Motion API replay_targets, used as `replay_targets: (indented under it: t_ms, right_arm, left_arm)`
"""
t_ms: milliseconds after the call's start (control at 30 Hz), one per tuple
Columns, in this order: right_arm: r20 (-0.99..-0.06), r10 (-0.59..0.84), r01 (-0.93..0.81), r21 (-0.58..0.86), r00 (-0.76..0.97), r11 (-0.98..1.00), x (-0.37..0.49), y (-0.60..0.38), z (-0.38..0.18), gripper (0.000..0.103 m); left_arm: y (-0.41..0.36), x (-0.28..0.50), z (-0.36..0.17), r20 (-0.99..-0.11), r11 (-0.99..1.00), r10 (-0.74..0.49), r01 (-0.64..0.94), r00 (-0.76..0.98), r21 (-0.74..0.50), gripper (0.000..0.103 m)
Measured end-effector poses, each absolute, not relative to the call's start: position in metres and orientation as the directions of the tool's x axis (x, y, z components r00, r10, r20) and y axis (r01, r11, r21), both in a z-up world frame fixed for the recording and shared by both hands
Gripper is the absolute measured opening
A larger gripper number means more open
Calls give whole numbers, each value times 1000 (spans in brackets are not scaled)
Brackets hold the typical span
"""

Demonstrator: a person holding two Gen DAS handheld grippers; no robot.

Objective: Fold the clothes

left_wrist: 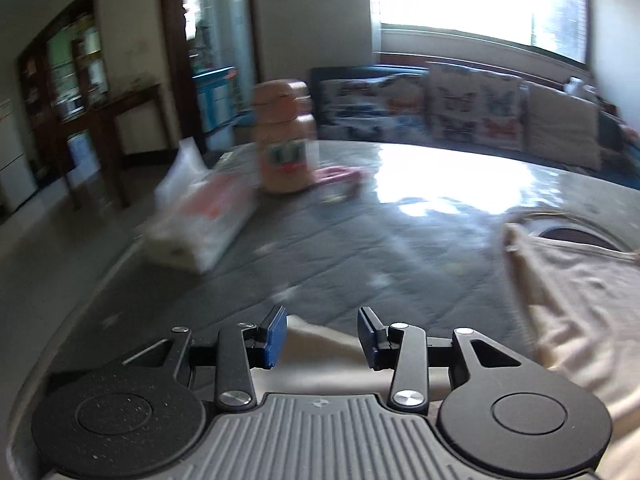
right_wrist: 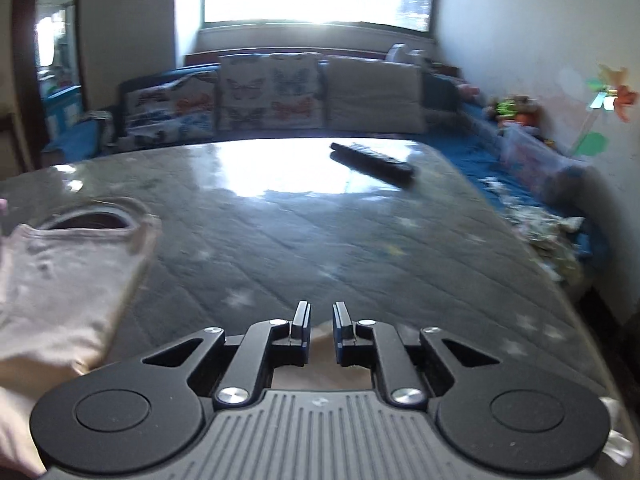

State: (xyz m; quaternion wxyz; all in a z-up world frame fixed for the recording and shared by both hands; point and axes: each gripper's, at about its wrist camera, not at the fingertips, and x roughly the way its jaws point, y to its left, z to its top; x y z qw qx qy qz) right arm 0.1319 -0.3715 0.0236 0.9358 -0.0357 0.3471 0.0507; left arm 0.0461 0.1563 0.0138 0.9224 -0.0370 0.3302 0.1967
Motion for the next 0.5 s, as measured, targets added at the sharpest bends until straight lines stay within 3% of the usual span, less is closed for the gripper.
replay_targets:
  t_ms: [167, 300, 500]
  right_arm:
    - [-667, 198, -253, 15, 718, 967, 161, -325, 22, 12]
    - [-676, 266, -323, 44, 687, 946, 185, -294, 18, 22]
    - [-695, 323, -376, 82, 642, 923, 228, -251, 2, 22]
  left_arm:
    - [123, 89, 11, -631, 965, 218, -259, 745, 27, 45]
    - [107, 121, 2, -648, 978, 160, -207, 745, 3, 54]
    - [87, 168, -13, -678, 987, 97, -158, 729, -29, 54]
